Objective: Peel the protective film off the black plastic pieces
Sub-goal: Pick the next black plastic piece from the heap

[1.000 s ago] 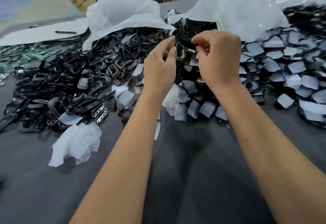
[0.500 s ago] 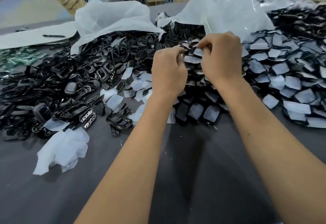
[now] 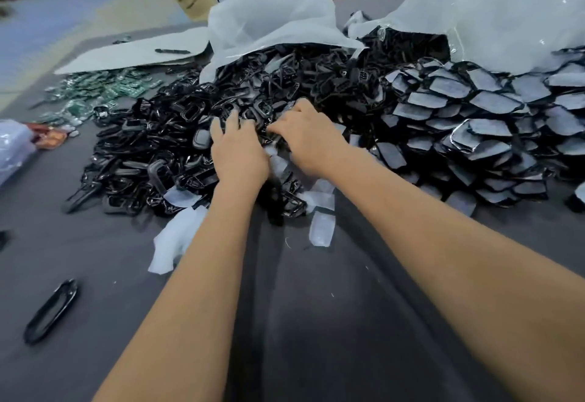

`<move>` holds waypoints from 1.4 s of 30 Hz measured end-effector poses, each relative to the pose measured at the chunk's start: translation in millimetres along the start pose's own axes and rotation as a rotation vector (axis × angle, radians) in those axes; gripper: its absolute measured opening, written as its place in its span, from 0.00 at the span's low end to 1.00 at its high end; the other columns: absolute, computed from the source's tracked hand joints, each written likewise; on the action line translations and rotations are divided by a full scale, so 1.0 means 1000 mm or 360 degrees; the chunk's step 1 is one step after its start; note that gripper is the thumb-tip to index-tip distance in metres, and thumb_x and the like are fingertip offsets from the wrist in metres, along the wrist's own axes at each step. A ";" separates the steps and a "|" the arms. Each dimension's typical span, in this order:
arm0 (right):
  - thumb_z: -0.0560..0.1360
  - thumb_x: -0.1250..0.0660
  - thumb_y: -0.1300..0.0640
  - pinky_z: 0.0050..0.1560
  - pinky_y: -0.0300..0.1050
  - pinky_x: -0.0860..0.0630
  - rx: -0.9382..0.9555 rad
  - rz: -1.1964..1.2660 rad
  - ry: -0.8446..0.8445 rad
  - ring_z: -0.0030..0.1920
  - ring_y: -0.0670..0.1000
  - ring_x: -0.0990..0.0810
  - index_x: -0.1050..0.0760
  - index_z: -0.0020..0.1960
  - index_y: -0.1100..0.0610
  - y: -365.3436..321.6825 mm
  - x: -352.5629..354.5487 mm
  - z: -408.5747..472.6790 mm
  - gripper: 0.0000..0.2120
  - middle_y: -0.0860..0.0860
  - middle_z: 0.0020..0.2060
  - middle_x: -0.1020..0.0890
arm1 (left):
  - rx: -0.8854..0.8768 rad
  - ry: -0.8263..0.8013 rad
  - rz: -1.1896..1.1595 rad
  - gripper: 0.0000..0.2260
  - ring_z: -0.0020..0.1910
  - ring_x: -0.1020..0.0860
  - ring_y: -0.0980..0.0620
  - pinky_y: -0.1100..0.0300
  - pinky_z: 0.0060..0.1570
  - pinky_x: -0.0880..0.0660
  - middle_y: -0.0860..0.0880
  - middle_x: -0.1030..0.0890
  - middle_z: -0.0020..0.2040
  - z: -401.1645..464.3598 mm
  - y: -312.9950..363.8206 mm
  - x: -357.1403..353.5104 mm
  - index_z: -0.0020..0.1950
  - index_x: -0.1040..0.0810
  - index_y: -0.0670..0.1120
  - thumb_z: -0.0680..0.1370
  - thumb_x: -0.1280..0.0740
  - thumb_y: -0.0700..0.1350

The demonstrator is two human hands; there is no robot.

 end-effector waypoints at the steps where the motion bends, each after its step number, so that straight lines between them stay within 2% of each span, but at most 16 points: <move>1: 0.82 0.38 0.64 0.56 0.52 0.27 0.0019 -0.0081 -0.0017 0.71 0.59 0.35 0.26 0.70 0.54 -0.005 -0.004 0.004 0.18 0.53 0.65 0.24 | -0.0082 -0.0061 0.0079 0.23 0.81 0.43 0.38 0.49 0.79 0.45 0.42 0.37 0.81 0.006 0.002 -0.004 0.77 0.33 0.43 0.82 0.36 0.42; 5: 0.80 0.36 0.65 0.54 0.51 0.28 -0.0032 -0.0131 0.0042 0.66 0.59 0.30 0.22 0.62 0.58 -0.006 -0.008 0.015 0.12 0.56 0.60 0.21 | -0.0178 -0.0003 0.0018 0.15 0.70 0.30 0.37 0.47 0.67 0.30 0.40 0.24 0.67 0.014 0.005 -0.001 0.67 0.25 0.41 0.80 0.36 0.40; 8: 0.82 0.36 0.62 0.55 0.52 0.27 -0.0090 -0.0087 0.0051 0.64 0.59 0.27 0.22 0.60 0.58 -0.002 -0.006 0.014 0.08 0.57 0.57 0.19 | -0.0062 0.0040 -0.0115 0.15 0.68 0.30 0.36 0.44 0.63 0.29 0.39 0.24 0.66 0.017 -0.001 0.004 0.65 0.23 0.41 0.79 0.34 0.44; 10: 0.82 0.35 0.59 0.57 0.52 0.25 -0.0151 -0.0041 0.0147 0.63 0.58 0.26 0.22 0.57 0.57 -0.001 0.000 0.009 0.06 0.56 0.56 0.19 | 0.0033 0.0074 -0.0197 0.15 0.67 0.30 0.35 0.44 0.64 0.30 0.38 0.23 0.65 0.021 -0.002 0.006 0.62 0.20 0.39 0.80 0.38 0.45; 12: 0.81 0.32 0.55 0.56 0.51 0.25 -0.0232 0.0099 0.0285 0.62 0.57 0.25 0.20 0.57 0.57 0.002 0.007 0.000 0.08 0.55 0.55 0.18 | 0.0054 0.0185 -0.0242 0.16 0.65 0.28 0.36 0.46 0.65 0.33 0.38 0.22 0.63 0.024 0.002 0.011 0.60 0.20 0.38 0.82 0.41 0.46; 15: 0.79 0.28 0.49 0.49 0.48 0.29 -0.0335 0.0320 0.0442 0.57 0.59 0.22 0.21 0.56 0.58 0.009 0.016 -0.015 0.13 0.56 0.52 0.18 | -0.0034 0.0312 -0.0278 0.14 0.67 0.28 0.39 0.49 0.67 0.35 0.41 0.22 0.66 0.026 0.012 0.017 0.67 0.23 0.42 0.84 0.39 0.46; 17: 0.80 0.29 0.46 0.46 0.49 0.28 -0.0386 0.0390 0.0415 0.53 0.61 0.19 0.24 0.58 0.58 0.014 0.013 -0.020 0.16 0.57 0.52 0.18 | -0.0032 0.0218 -0.0299 0.14 0.68 0.28 0.40 0.49 0.64 0.31 0.42 0.21 0.66 0.029 0.014 0.011 0.69 0.22 0.46 0.84 0.36 0.46; 22: 0.82 0.34 0.41 0.43 0.50 0.32 -0.0467 0.0491 0.0317 0.49 0.60 0.20 0.27 0.58 0.58 0.022 0.002 -0.022 0.19 0.56 0.48 0.18 | 0.0027 0.0185 -0.0321 0.07 0.58 0.21 0.42 0.51 0.52 0.24 0.44 0.17 0.55 0.032 0.013 0.013 0.53 0.16 0.44 0.81 0.32 0.45; 26: 0.77 0.28 0.39 0.40 0.49 0.34 -0.0551 0.0560 0.0338 0.41 0.55 0.28 0.35 0.47 0.54 0.027 0.002 -0.028 0.22 0.47 0.37 0.30 | 0.0063 0.0121 -0.0430 0.09 0.55 0.21 0.42 0.54 0.47 0.28 0.44 0.18 0.52 0.026 0.014 0.014 0.56 0.20 0.43 0.77 0.32 0.42; 29: 0.75 0.28 0.35 0.40 0.48 0.35 -0.0630 0.0628 0.0348 0.40 0.54 0.28 0.35 0.48 0.54 0.031 0.002 -0.035 0.26 0.49 0.38 0.27 | 0.0069 0.0044 -0.0483 0.16 0.56 0.23 0.43 0.53 0.49 0.27 0.46 0.19 0.53 0.027 0.012 0.015 0.61 0.25 0.46 0.74 0.31 0.44; 33: 0.81 0.37 0.45 0.38 0.48 0.35 -0.0654 0.0811 0.0460 0.37 0.53 0.26 0.34 0.46 0.56 0.029 0.004 -0.047 0.16 0.49 0.36 0.25 | 0.0137 0.0116 -0.0534 0.16 0.52 0.21 0.45 0.55 0.48 0.29 0.48 0.19 0.46 0.022 0.011 0.016 0.54 0.21 0.43 0.78 0.32 0.55; 35: 0.84 0.42 0.50 0.35 0.49 0.37 -0.0639 0.0952 0.0495 0.34 0.50 0.29 0.35 0.44 0.56 0.025 0.003 -0.051 0.13 0.50 0.35 0.26 | 0.0185 0.0243 -0.0676 0.18 0.48 0.20 0.46 0.52 0.50 0.25 0.49 0.19 0.41 0.014 0.006 0.019 0.49 0.19 0.42 0.80 0.33 0.58; 37: 0.86 0.44 0.53 0.36 0.49 0.38 -0.0557 0.1059 0.0495 0.34 0.50 0.30 0.35 0.43 0.56 0.018 0.003 -0.054 0.14 0.50 0.34 0.27 | 0.0241 0.0395 -0.0871 0.15 0.50 0.20 0.47 0.51 0.55 0.24 0.51 0.19 0.43 0.004 -0.004 0.025 0.52 0.19 0.44 0.79 0.31 0.56; 39: 0.87 0.45 0.55 0.43 0.51 0.32 -0.0424 0.1132 0.0534 0.40 0.53 0.26 0.28 0.45 0.62 0.012 0.004 -0.056 0.16 0.53 0.37 0.23 | 0.0247 0.0525 -0.0982 0.09 0.49 0.21 0.48 0.54 0.51 0.25 0.54 0.21 0.41 -0.005 -0.013 0.034 0.53 0.21 0.46 0.77 0.30 0.49; 41: 0.87 0.43 0.57 0.50 0.48 0.26 -0.0359 0.1314 0.0588 0.46 0.51 0.20 0.20 0.55 0.66 0.008 0.004 -0.061 0.17 0.52 0.42 0.17 | 0.0243 0.0636 -0.1059 0.08 0.44 0.23 0.51 0.57 0.46 0.28 0.57 0.25 0.37 -0.016 -0.018 0.042 0.54 0.22 0.47 0.76 0.32 0.44; 42: 0.87 0.42 0.58 0.47 0.41 0.25 -0.0361 0.1504 0.0587 0.43 0.44 0.20 0.18 0.60 0.64 0.008 0.001 -0.062 0.15 0.47 0.41 0.17 | 0.0232 0.0683 -0.1120 0.08 0.41 0.23 0.53 0.58 0.46 0.28 0.57 0.25 0.36 -0.022 -0.020 0.045 0.54 0.22 0.47 0.76 0.33 0.42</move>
Point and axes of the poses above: each hand's wrist, its own z-axis towards the middle knuckle, its own x-axis out of the back of the hand, y = z × x, the point moved 8 cm from there along z, towards the middle knuckle
